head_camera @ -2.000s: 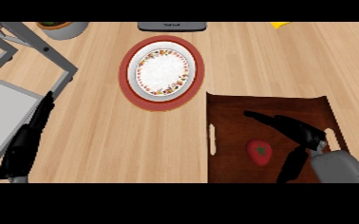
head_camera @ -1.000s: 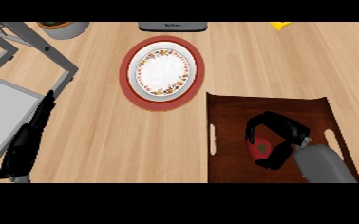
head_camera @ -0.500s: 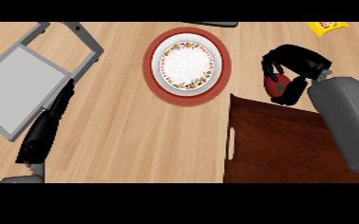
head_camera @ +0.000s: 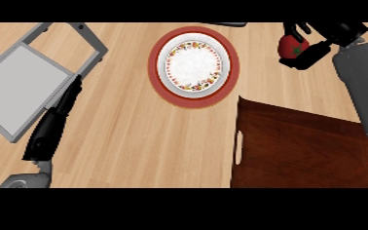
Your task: Pick the tomato from the tray and place it in the plate
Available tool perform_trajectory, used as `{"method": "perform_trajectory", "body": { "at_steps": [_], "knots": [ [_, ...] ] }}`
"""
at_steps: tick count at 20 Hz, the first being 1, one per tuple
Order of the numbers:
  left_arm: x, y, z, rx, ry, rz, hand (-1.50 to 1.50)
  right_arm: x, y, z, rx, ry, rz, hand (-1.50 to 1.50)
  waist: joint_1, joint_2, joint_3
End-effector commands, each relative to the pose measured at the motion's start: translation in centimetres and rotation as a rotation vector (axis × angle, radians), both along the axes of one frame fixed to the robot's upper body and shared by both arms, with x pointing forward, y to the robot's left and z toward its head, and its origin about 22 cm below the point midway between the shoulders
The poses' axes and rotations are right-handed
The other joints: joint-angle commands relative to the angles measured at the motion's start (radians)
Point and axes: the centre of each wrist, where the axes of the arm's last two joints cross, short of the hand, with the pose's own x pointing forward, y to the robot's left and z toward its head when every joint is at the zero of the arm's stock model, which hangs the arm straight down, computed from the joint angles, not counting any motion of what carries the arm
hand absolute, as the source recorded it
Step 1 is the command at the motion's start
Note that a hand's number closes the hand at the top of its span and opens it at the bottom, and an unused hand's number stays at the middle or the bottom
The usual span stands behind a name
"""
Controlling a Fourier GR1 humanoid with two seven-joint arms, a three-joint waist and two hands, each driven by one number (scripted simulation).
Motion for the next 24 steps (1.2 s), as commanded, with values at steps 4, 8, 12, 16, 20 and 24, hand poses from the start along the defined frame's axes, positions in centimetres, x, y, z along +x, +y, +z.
{"method": "perform_trajectory", "body": {
  "at_steps": [4,8,12,16,20,24],
  "knots": [
    [-0.1,-0.1,-0.6,0.002,0.017,0.022,0.00,1.6,-0.3,2.8,0.236,-0.167,0.233,1.50,-0.021,-0.013,-0.001],
    [-0.3,-0.6,-1.2,0.011,0.040,0.038,0.00,2.7,1.8,2.4,0.296,-0.091,0.389,1.50,-0.044,-0.025,-0.005],
    [-0.4,0.6,-1.2,0.008,0.042,0.063,0.00,3.7,4.8,3.3,0.325,-0.093,0.488,1.50,-0.062,-0.033,-0.007],
    [-0.3,0.4,-0.6,0.001,0.034,0.063,0.00,4.4,9.1,3.5,0.313,-0.024,0.538,1.50,-0.070,-0.039,-0.007],
    [-1.1,1.9,-1.0,0.008,0.059,0.083,0.00,4.7,11.8,2.5,0.319,0.032,0.558,1.50,-0.080,-0.041,-0.008],
    [-1.8,2.2,-1.6,0.009,0.060,0.092,0.00,4.1,17.4,0.4,0.284,0.089,0.583,1.50,-0.091,-0.045,-0.008]
  ]
}}
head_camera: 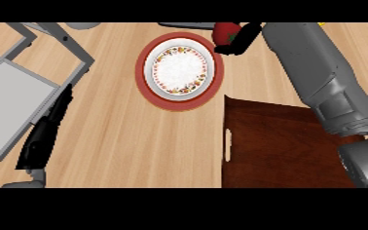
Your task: Pick the tomato from the tray and place it in the plate
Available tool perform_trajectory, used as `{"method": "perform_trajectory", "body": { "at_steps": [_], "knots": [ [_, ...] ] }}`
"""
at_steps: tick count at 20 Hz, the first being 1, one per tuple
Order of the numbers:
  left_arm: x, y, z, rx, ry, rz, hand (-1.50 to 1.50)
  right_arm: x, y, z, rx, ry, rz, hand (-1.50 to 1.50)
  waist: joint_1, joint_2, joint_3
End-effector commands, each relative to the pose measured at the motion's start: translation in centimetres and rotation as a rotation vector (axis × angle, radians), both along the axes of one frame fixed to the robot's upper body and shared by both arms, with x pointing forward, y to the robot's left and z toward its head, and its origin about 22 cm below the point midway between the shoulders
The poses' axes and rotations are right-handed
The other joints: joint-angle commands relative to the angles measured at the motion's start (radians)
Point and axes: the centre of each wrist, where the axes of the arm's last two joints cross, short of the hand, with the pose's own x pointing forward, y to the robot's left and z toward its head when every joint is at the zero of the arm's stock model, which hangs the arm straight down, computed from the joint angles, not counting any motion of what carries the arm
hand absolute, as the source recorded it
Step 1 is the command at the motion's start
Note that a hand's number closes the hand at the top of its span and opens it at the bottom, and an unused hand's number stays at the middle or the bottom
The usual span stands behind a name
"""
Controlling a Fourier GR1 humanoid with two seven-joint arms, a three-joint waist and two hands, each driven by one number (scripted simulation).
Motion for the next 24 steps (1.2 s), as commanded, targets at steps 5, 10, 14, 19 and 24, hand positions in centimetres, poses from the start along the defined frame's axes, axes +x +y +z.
{"method": "perform_trajectory", "body": {
  "at_steps": [5,10,14,19,24],
  "knots": [
    [-1.2,0.6,-1.5,0.002,-0.009,0.035,0.00,-1.6,9.7,-2.9,-0.153,0.094,0.135,1.50,-0.026,-0.008,-0.001],
    [0.4,-0.2,0.0,0.005,-0.006,0.025,0.00,-2.4,11.1,-5.3,-0.223,0.092,0.134,1.50,-0.013,0.001,-0.001],
    [0.5,-0.5,1.2,-0.002,-0.008,-0.005,0.00,-2.6,10.5,-7.1,-0.261,0.149,0.168,1.50,0.003,-0.002,-0.001],
    [0.2,-0.1,-0.1,0.009,-0.001,-0.033,0.00,-3.1,8.9,-10.1,-0.241,0.340,-0.012,-1.50,0.021,-0.002,-0.001],
    [0.8,-0.8,0.1,-0.004,-0.011,-0.018,0.00,-3.0,9.1,-9.7,-0.154,0.356,0.002,-1.50,0.033,0.002,-0.001]
  ]
}}
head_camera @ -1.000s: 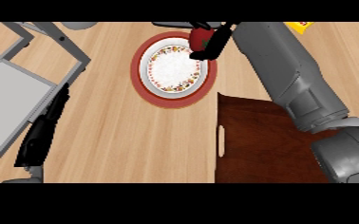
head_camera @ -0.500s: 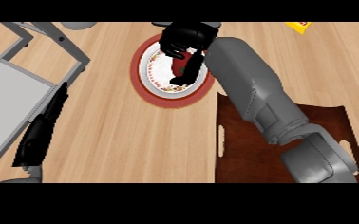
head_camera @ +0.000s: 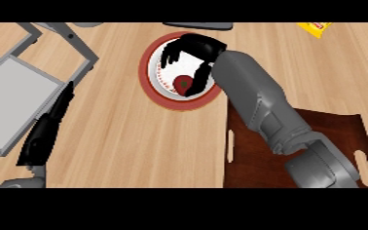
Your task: Pick the tomato from the tray and place it in the plate
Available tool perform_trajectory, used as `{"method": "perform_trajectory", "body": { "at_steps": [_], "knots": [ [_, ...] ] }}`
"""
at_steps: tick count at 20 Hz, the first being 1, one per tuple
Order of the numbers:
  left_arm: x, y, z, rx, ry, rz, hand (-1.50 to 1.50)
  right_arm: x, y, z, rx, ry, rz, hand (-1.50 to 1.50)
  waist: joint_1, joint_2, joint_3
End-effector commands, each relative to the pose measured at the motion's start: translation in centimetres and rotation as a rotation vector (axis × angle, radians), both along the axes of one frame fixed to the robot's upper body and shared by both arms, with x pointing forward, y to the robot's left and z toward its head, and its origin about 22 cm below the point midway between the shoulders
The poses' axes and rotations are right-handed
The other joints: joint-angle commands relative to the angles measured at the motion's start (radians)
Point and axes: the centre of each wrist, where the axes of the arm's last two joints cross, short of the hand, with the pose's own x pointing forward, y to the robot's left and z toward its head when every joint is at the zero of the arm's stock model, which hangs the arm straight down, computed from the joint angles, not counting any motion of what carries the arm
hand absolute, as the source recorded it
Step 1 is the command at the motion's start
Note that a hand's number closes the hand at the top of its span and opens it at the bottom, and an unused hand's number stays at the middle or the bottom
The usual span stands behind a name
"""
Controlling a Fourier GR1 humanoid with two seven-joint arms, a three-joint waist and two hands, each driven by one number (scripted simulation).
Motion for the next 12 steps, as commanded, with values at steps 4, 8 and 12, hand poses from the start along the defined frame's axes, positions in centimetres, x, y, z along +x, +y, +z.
{"method": "perform_trajectory", "body": {
  "at_steps": [4,8,12],
  "knots": [
    [-0.8,-0.3,-0.6,-0.003,0.003,0.000,0.00,0.3,0.1,0.8,0.238,0.111,-0.057,-1.50,0.005,0.000,0.001],
    [-0.4,-0.3,-0.7,-0.009,0.002,0.024,0.00,0.8,-1.2,1.3,0.394,0.159,-0.181,-1.50,-0.028,0.002,0.001],
    [-1.2,-0.4,-1.2,-0.017,0.000,0.019,0.00,1.6,-3.7,2.4,0.449,0.218,-0.292,-1.50,-0.024,0.005,0.001]
  ]
}}
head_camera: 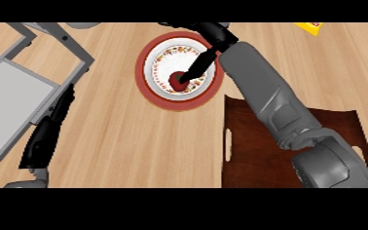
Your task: Pick the tomato from the tray and place it in the plate
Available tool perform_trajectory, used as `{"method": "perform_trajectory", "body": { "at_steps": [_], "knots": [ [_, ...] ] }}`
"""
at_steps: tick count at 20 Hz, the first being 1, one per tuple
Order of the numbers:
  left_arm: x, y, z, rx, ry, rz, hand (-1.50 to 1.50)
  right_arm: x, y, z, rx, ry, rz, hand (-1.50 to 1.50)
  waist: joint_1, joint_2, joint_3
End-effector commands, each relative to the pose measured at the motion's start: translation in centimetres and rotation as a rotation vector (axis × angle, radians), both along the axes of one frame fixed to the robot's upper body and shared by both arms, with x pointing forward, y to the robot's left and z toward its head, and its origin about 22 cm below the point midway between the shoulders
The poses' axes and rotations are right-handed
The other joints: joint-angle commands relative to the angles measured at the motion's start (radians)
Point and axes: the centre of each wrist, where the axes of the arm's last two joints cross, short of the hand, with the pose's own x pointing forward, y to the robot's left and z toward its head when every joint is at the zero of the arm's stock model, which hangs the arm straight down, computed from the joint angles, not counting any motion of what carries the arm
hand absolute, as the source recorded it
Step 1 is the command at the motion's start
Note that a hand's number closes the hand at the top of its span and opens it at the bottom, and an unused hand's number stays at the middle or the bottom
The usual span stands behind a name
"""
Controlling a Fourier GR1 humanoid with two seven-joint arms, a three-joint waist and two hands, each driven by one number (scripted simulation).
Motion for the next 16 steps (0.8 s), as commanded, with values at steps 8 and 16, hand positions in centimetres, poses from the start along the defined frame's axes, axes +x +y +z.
{"method": "perform_trajectory", "body": {
  "at_steps": [8,16],
  "knots": [
    [0.6,-0.6,1.0,0.005,-0.036,-0.015,0.00,1.6,-10.0,1.7,0.263,0.101,-0.070,-1.50,0.026,0.030,0.003],
    [0.7,-0.7,1.3,-0.002,-0.051,-0.048,0.00,1.8,-13.9,3.3,0.276,0.038,-0.077,-1.50,0.065,0.042,0.004]
  ]
}}
